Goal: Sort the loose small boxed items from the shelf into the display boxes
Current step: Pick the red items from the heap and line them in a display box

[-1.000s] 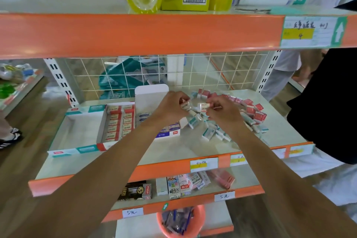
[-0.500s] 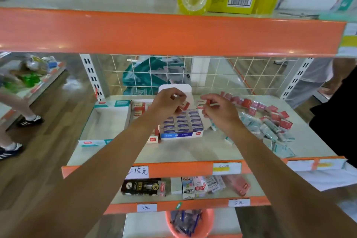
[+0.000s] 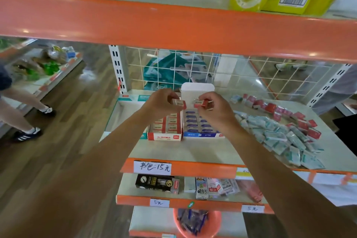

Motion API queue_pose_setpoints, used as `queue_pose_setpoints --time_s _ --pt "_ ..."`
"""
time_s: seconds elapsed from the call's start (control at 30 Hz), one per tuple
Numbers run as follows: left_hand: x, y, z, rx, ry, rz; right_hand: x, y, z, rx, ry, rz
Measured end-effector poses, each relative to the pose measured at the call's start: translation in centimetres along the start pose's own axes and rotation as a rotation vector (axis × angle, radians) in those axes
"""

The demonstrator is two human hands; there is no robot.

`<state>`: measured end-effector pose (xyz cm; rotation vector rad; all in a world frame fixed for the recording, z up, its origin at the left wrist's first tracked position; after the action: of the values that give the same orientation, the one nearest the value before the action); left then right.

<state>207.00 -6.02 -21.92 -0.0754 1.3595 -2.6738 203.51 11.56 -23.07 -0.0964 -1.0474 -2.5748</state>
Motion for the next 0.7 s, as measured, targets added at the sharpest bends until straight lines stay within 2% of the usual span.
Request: queue_pose_setpoints --time_s 0.13,0.33,0.57,0.7 --pt "0.1 1.5 1.6 0.079 -0.031 0.004 0.2 1.8 -1.6 -0.056 0.005 0.098" --pt "0.0 3.2 2.9 0.133 -0.023 0.034 0.9 3.0 -4.0 -0.179 0.042 0.131" --pt "0.5 5.0 3.2 0.284 -0.008 -0.006 1.6 3.7 -5.3 -0.283 0.078 0.157" --pt "1.1 5.5 3.0 0.362 -0.031 -0.048 2.1 3.9 -5.4 -0.298 0.044 0.161"
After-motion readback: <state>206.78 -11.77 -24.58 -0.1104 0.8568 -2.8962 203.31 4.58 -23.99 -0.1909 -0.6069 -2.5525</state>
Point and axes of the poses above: each hand's wrist, its own x-axis towards the middle knuckle, its own z-axis out of the back of the hand, y = z × x, the point moved 4 cm from there along x, towards the middle knuckle, and after that the axes turned 8 degrees about -x, right-handed, at the moved point
